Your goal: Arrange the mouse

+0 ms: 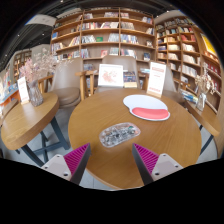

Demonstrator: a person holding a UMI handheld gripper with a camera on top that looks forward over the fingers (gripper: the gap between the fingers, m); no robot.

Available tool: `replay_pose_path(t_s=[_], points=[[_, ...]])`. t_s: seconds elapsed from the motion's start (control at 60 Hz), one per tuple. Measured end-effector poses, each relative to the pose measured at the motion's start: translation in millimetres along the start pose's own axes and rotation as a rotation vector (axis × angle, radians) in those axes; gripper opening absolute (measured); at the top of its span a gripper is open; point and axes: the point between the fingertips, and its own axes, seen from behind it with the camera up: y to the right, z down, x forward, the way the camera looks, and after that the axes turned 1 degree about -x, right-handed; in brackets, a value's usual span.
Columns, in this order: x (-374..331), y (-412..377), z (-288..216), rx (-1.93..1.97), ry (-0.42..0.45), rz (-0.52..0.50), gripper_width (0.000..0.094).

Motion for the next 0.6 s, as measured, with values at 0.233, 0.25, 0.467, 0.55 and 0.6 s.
replay_pose_path(t_s=[0.233, 0.25, 0.467, 0.55, 0.6], points=[[37, -2, -21, 0.027, -0.034, -0.005, 0.0859], [39, -1, -23, 0.026, -0.035, -0.005, 0.0859], [66, -6, -40, 0.014, -0.041, -0.026, 0.0857], [73, -9, -44, 0.003, -0.042, -0.038, 0.0856], [77, -10, -46, 0.000, -0.043, -0.046, 0.0851]])
